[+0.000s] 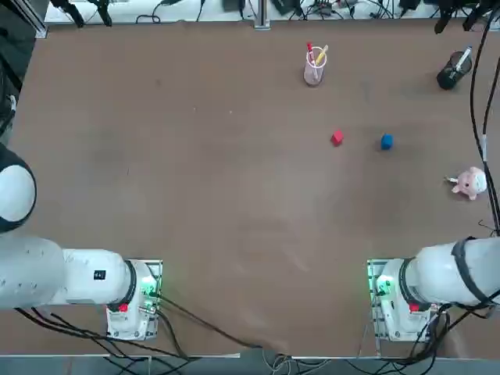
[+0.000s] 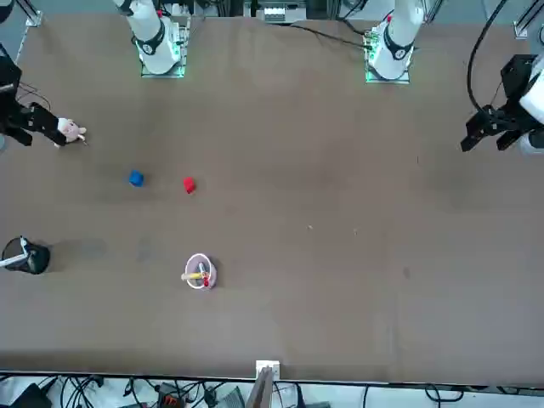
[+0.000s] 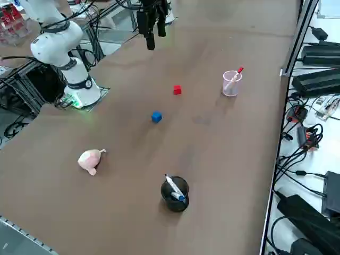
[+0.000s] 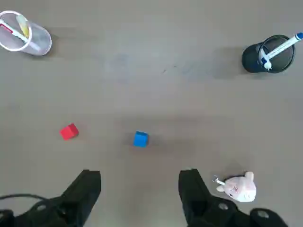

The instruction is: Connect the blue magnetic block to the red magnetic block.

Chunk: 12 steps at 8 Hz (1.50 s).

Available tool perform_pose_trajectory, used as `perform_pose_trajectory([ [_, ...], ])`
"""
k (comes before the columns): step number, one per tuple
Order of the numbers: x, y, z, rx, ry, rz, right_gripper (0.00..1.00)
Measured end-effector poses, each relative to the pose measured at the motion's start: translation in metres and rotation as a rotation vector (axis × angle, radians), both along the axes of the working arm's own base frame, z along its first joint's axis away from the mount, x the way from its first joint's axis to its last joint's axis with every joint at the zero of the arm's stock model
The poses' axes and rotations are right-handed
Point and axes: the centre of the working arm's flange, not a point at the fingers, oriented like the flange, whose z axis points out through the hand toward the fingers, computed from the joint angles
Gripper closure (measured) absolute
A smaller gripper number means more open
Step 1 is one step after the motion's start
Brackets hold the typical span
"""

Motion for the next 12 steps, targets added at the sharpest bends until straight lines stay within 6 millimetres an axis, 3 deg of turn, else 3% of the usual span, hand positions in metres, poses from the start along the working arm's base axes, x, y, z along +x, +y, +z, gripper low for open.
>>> perform_pose_trajectory([
  [3,0.000,0.002,0.000,0.000,0.000,0.002,0.00],
  [5,0.004,0.012,-0.023,0.002,0.025,-0.005,0.00],
  [8,-0.004,0.021,-0.130,-0.003,0.074,-0.125,0.00],
  [10,-0.020,0.034,-0.212,-0.009,0.052,-0.250,0.00],
  [12,-0.039,0.049,-0.278,-0.013,0.056,-0.296,0.00],
])
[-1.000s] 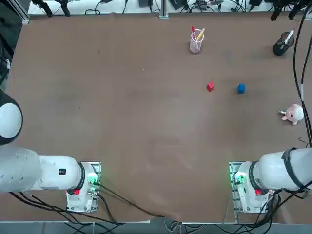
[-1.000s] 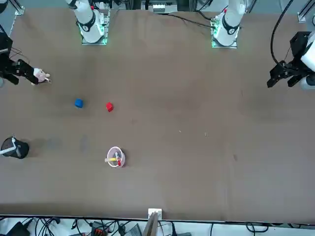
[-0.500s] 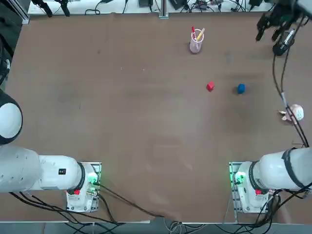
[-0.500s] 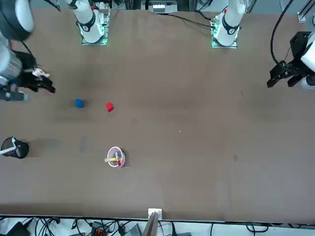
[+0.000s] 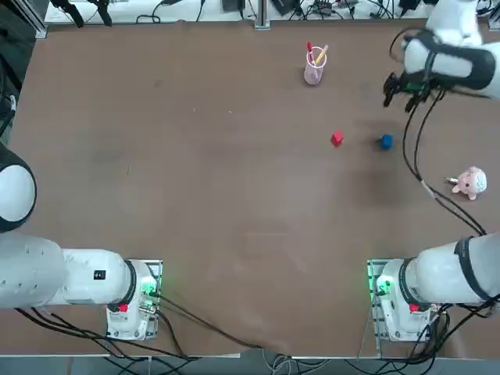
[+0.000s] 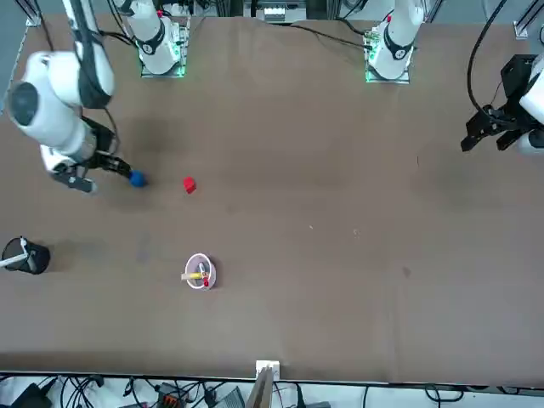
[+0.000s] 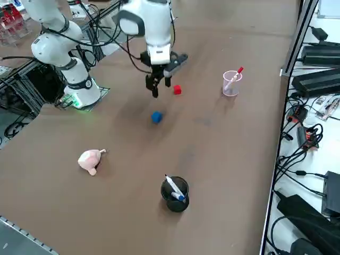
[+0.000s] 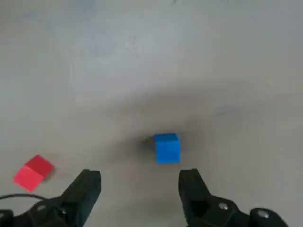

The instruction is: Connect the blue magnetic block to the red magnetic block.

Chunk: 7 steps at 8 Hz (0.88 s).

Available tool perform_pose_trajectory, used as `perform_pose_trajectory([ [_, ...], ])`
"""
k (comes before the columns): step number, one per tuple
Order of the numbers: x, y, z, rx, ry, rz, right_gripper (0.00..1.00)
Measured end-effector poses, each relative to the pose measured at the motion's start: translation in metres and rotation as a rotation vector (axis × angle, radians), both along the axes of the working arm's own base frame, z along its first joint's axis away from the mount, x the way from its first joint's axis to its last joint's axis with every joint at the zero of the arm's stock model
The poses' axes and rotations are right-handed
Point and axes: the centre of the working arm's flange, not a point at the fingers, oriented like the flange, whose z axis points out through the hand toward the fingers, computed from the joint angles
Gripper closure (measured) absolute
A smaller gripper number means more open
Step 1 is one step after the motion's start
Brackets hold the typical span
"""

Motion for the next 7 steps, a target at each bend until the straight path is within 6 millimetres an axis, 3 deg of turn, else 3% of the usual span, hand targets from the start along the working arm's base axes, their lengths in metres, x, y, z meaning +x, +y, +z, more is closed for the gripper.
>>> perform_pose_trajectory([
  [3,-0.010,-0.001,-0.058,0.000,0.036,-0.007,0.00],
  [7,-0.016,-0.011,-0.097,-0.002,0.046,-0.021,0.00],
])
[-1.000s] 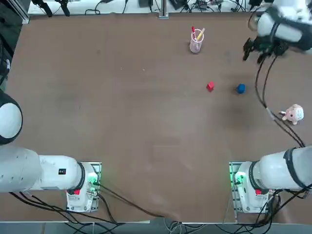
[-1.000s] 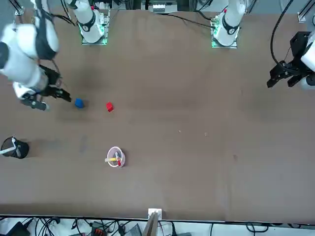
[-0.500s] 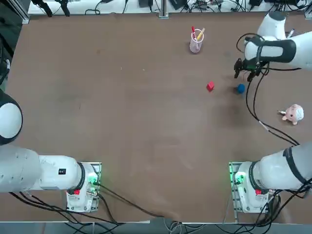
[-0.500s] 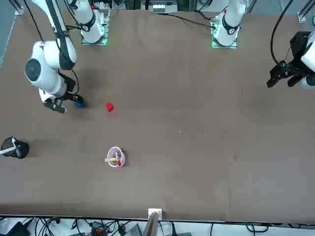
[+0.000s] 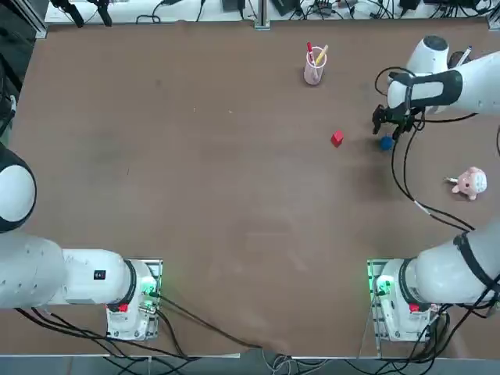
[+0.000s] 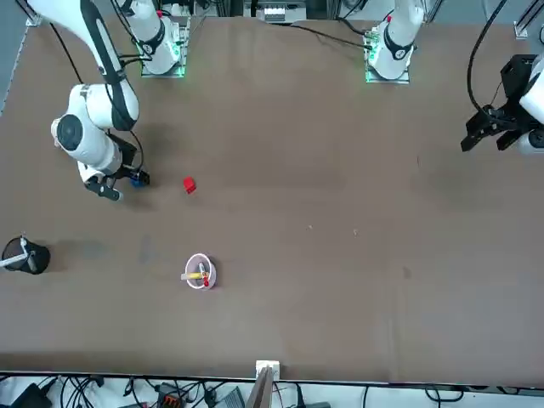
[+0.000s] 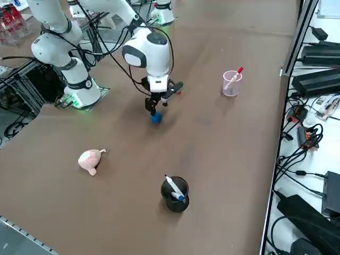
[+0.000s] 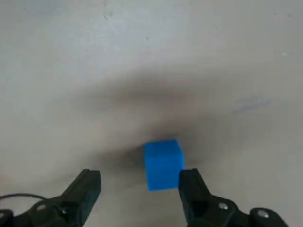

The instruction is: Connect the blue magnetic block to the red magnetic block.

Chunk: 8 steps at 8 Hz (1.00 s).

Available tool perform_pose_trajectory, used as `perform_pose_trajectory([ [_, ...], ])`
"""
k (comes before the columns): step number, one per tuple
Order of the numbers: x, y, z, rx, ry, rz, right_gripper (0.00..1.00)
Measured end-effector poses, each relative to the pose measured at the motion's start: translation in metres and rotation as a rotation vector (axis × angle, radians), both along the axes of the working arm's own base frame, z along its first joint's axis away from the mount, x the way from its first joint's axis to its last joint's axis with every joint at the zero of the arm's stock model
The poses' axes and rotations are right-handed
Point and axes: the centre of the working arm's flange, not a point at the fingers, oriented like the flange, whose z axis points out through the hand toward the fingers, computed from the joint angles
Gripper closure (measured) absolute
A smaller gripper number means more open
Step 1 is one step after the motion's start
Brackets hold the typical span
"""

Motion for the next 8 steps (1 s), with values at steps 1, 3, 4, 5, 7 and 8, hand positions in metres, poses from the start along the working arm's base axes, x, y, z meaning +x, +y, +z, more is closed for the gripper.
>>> perform_pose_trajectory([
  [1,-0.001,-0.005,-0.002,0.000,0.004,-0.004,0.00],
  [3,-0.003,-0.014,-0.009,0.001,-0.010,-0.013,0.00],
  [4,-0.005,-0.015,-0.016,0.002,-0.016,-0.014,0.01],
  [5,-0.007,-0.015,-0.023,0.002,-0.012,-0.013,0.02],
  [7,-0.008,-0.015,-0.028,0.002,-0.004,-0.010,0.14],
  [8,-0.008,-0.015,-0.028,0.004,-0.004,0.009,0.34],
])
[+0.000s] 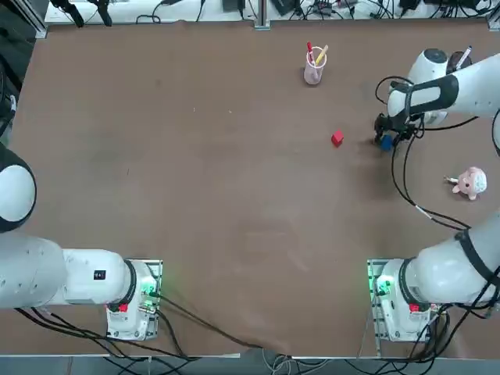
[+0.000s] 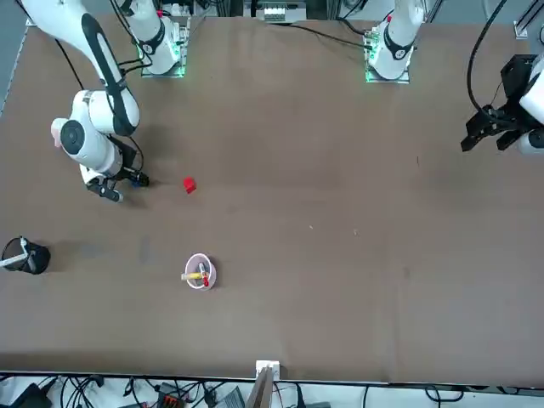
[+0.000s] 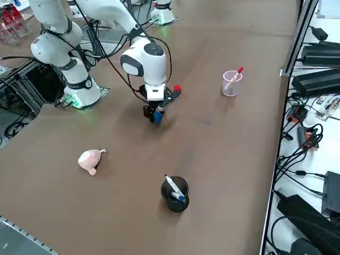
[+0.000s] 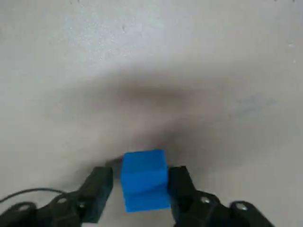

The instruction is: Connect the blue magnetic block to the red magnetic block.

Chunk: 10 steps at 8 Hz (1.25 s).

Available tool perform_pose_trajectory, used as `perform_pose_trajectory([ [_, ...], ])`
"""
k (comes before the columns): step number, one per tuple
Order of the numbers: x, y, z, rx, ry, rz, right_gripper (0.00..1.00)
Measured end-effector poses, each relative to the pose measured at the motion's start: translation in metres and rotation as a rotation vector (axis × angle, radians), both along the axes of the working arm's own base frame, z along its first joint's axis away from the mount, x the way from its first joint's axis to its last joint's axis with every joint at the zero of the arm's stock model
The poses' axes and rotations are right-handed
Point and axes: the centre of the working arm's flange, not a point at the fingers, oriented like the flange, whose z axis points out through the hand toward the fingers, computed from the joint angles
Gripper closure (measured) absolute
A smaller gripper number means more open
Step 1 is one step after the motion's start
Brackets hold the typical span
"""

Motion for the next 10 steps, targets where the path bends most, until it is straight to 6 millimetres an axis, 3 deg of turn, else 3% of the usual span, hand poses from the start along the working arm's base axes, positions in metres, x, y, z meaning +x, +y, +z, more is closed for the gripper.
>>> perform_pose_trajectory([
  [1,0.001,0.000,0.002,0.005,-0.004,0.044,0.53],
  [5,0.013,-0.001,0.012,0.030,-0.031,0.299,0.53],
  [10,0.027,-0.004,0.014,0.029,-0.047,0.330,0.53],
])
